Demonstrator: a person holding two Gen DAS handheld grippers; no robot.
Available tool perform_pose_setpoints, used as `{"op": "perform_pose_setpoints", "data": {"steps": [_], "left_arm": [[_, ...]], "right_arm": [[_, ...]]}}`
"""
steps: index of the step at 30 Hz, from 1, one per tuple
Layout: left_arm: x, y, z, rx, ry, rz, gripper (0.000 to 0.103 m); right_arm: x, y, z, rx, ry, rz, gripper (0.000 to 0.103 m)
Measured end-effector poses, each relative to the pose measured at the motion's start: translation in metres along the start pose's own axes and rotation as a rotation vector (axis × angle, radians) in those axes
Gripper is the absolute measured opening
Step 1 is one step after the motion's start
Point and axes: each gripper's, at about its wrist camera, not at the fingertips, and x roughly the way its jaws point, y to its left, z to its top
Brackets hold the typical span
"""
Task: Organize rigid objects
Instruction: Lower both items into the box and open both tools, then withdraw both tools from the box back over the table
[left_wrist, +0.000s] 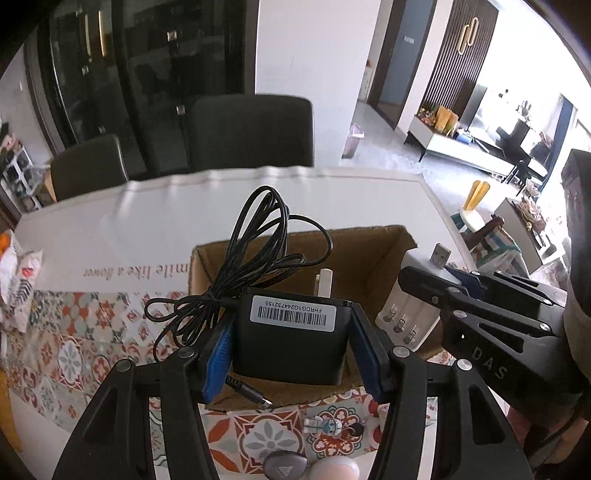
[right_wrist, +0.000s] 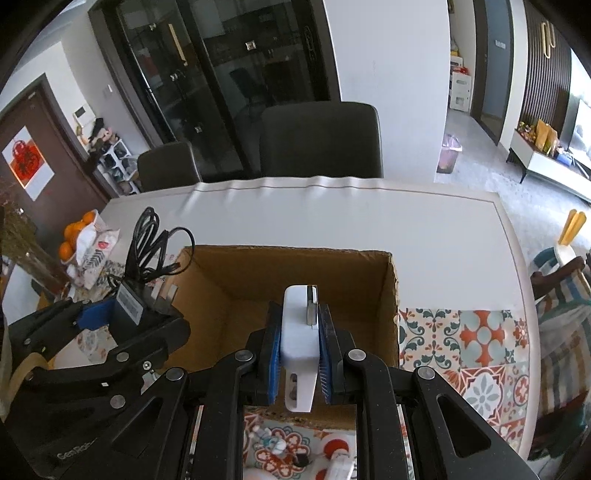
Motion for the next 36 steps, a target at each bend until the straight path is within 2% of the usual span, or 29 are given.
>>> {"op": "perform_pose_setpoints", "data": {"steps": [6, 8, 10, 12, 14, 15, 18, 24, 32, 36], "left_arm": [[0.014, 0.005, 0.001, -0.001, 0.041, 0.001, 0.058], [0.015, 0.007, 0.002, -0.019, 0.05, -0.02, 0.06], [0.012, 0.008, 0.003, -0.015, 0.029, 0.011, 0.07], [0.004, 0.009, 0.004, 0.0, -0.011, 0.068, 0.073], [0.0, 0.013, 0.006, -0.006, -0.022, 0.078, 0.075], [-0.002, 0.016, 0.007, -0.016, -0.027, 0.081, 0.077], [-0.011, 0.025, 0.007, -0.045, -0.044, 0.103, 0.079], [-0.031, 0.031, -0.006, -0.048, -0.075, 0.168, 0.082], [-0.066, 0.025, -0.027, -0.041, -0.132, 0.179, 0.088], [-0.084, 0.022, -0.038, -0.038, -0.161, 0.173, 0.089]], "right_arm": [[0.011, -0.003, 0.001, 0.003, 0.016, -0.004, 0.017], [0.013, -0.003, 0.001, 0.005, 0.019, -0.003, 0.017], [0.015, -0.004, 0.002, 0.008, 0.023, 0.001, 0.017], [0.015, -0.004, 0.002, 0.008, 0.024, 0.0, 0.017], [0.016, -0.003, 0.002, 0.006, 0.025, 0.002, 0.018], [0.017, -0.002, 0.003, 0.006, 0.023, 0.009, 0.02], [0.017, -0.002, 0.004, 0.023, 0.02, 0.026, 0.058], [0.003, 0.007, -0.004, 0.006, -0.002, -0.04, 0.059], [-0.035, 0.013, -0.025, 0.017, -0.033, -0.043, 0.06], [-0.06, 0.016, -0.036, 0.017, -0.063, -0.038, 0.064]]}}
